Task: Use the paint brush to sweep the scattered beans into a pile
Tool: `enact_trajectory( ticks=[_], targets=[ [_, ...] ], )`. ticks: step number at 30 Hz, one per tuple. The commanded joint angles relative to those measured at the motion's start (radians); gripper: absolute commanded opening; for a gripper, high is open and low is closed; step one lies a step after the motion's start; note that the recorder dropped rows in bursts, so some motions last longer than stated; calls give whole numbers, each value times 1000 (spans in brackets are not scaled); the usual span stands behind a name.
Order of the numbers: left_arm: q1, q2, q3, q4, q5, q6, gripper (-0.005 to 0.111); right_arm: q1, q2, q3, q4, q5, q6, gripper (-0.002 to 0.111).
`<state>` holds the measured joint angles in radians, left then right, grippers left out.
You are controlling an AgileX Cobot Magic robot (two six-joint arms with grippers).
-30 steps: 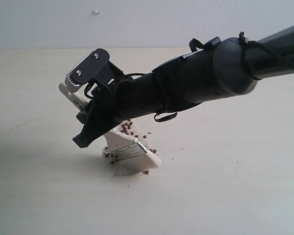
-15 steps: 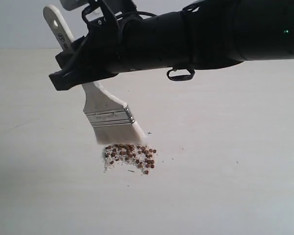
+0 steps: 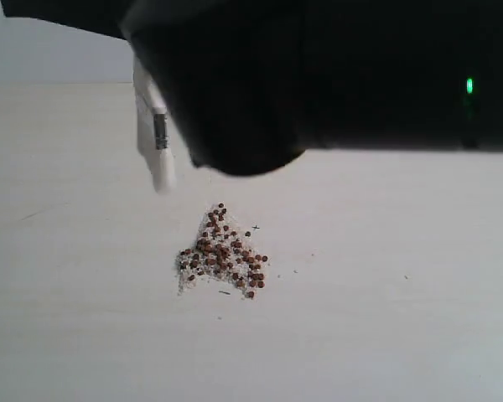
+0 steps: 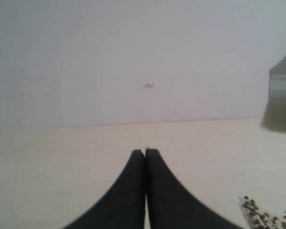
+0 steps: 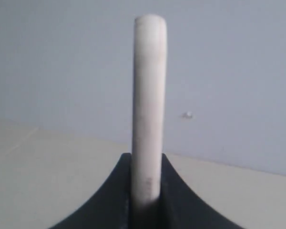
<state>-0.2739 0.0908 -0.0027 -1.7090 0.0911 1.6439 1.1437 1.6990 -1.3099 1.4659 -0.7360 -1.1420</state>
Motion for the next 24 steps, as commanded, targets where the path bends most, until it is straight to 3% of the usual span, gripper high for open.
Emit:
enact_trajectory(
  ticks=[1,9,24],
  targets=[
    [-5,-3,3,-4,-1,0,0,106,-1,77,-278,-216,341,0],
    [-5,-3,3,-4,-1,0,0,118,143,324,-366,-333,777,0],
    [-5,-3,3,-4,-1,0,0,31,360,336,-466,-322,969,0]
  ],
)
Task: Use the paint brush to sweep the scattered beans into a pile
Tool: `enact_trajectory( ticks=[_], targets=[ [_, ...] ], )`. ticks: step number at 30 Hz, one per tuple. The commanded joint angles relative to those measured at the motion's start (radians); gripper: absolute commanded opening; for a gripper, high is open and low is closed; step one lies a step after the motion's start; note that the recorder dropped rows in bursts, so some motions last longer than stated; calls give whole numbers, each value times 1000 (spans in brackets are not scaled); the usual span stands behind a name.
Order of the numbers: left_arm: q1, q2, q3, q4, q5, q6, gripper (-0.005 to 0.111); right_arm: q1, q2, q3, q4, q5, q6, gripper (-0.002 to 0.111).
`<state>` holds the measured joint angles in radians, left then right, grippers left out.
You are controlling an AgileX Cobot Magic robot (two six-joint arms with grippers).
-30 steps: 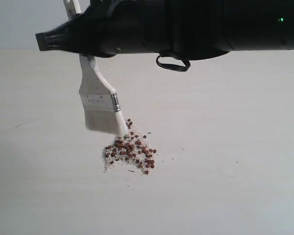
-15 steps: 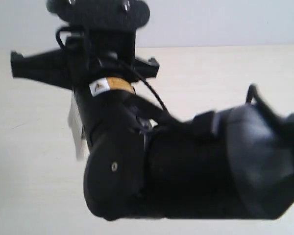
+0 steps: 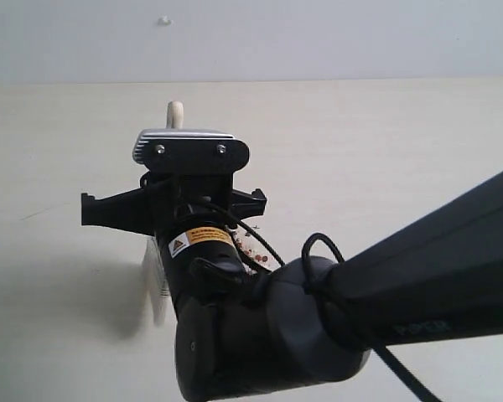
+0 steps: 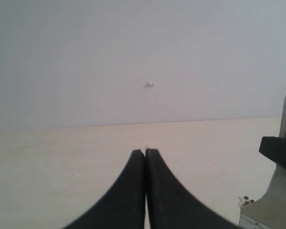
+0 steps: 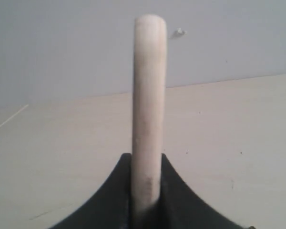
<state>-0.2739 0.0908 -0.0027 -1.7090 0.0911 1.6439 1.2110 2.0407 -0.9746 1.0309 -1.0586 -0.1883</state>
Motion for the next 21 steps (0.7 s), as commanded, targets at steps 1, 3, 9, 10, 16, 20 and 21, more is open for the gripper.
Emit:
enact_trajectory(
  ticks=[1,3,9,10,16,20,21],
  targets=[
    [-5,-3,3,-4,-1,0,0,-56,22,1,-33,27,16,0],
    [-5,-3,3,-4,-1,0,0,-80,22,1,-41,50,8,0],
    [-5,-3,3,-4,-1,0,0,-100,22,1,-42,39,-36,0],
    [-5,-3,3,-4,-1,0,0,-102,22,1,-37,39,-54,0],
    [-5,-3,3,-4,-1,0,0,-108,22,1,-21,-20,-105,0],
    [-5,-3,3,-4,-1,0,0,-108,14,1,-21,-65,-119,0],
    [-5,-3,3,-4,-1,0,0,-108,10,1,-19,-65,-119,0]
  ],
)
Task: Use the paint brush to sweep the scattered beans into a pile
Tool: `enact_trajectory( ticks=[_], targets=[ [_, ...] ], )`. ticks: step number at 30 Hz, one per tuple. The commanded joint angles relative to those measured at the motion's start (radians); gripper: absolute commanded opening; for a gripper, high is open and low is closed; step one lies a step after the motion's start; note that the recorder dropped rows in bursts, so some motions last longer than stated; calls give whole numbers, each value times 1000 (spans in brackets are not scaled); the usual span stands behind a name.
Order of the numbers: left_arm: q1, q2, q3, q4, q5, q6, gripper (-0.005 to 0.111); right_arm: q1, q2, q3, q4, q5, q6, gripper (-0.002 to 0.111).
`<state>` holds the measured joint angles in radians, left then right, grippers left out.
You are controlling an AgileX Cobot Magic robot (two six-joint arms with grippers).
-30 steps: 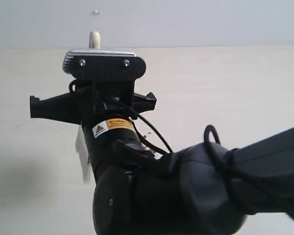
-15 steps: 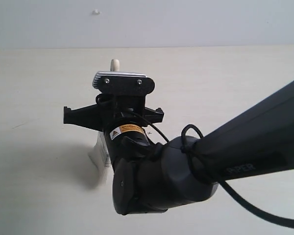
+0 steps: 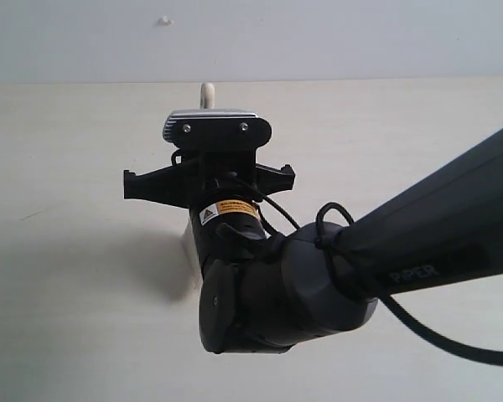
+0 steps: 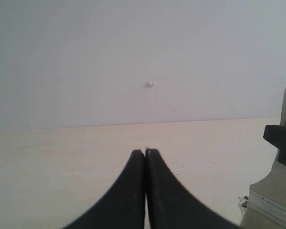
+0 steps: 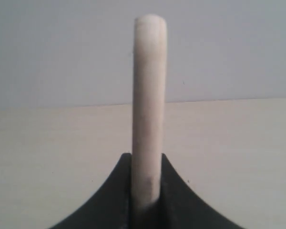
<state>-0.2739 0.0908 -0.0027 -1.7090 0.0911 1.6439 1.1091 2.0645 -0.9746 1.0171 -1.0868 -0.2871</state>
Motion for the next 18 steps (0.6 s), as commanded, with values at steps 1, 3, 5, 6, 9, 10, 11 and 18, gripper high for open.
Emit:
enact_trajectory(
  ticks=[1,3,5,6,9,10,11,18],
  targets=[
    [-5,-3,3,-4,-1,0,0,-6,-22,1,-10,-37,-21,0],
    [-5,-3,3,-4,-1,0,0,-4,-45,1,-80,16,-11,0],
    [-5,-3,3,-4,-1,0,0,-4,-56,1,-128,57,48,0],
    [-5,-3,3,-4,-1,0,0,-4,-56,1,-134,68,77,0],
    [-5,-3,3,-4,-1,0,0,-4,-45,1,-135,131,137,0],
    [-5,-3,3,-4,-1,0,0,-4,-43,1,-140,143,141,0],
    [-5,-3,3,-4,-1,0,0,-4,-41,1,-138,166,141,0],
    [-5,-3,3,-4,-1,0,0,-4,-41,1,-112,209,124,0]
  ],
)
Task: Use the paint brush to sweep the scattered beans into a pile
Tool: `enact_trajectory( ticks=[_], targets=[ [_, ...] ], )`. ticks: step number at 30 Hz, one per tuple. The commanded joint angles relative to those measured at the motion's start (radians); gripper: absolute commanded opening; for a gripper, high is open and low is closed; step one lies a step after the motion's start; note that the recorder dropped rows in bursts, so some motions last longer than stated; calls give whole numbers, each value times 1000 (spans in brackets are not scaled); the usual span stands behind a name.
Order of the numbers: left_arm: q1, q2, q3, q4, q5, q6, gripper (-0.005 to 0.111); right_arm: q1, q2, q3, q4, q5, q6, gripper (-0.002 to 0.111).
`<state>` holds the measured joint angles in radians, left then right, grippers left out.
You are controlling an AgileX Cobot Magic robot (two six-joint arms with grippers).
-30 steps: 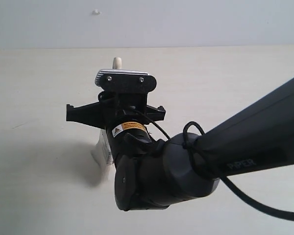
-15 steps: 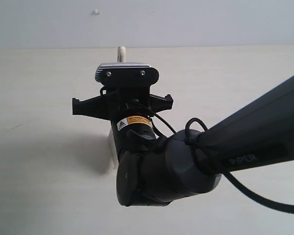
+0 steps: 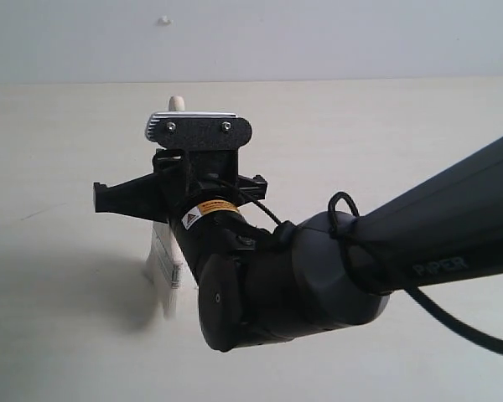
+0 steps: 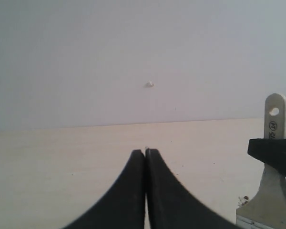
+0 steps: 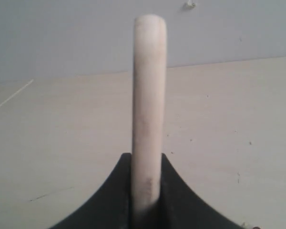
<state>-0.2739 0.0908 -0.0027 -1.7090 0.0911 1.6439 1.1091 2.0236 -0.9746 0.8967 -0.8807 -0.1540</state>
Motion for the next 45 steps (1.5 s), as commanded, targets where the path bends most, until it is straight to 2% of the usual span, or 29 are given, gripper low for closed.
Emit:
enact_trajectory(
  ticks=[1,9,17,23,28,32,36,39,42,45],
  targets=[
    [-5,-3,3,-4,-1,0,0,-4,0,1,30,-3,-27,0],
    [-5,-3,3,-4,-1,0,0,-4,0,1,223,-63,-195,0],
    [-5,-3,3,-4,-1,0,0,-4,-2,1,223,-120,-207,0],
    [-5,-3,3,-4,-1,0,0,-4,-77,1,134,-40,-189,0],
    [-5,-3,3,-4,-1,0,0,-48,-182,1,-158,98,-390,0],
    [-5,-3,3,-4,-1,0,0,-153,-225,1,-501,195,-395,0],
    [-5,-3,3,-4,-1,0,0,-290,-217,1,-1043,198,-113,0],
    [-5,-3,3,-4,-1,0,0,-399,-197,-1,-1396,83,110,0],
    [-5,-3,3,-4,-1,0,0,-508,-169,-14,-1596,-35,223,0],
    [-5,-3,3,-4,-1,0,0,-584,-127,-65,-1756,-63,318,0]
  ],
)
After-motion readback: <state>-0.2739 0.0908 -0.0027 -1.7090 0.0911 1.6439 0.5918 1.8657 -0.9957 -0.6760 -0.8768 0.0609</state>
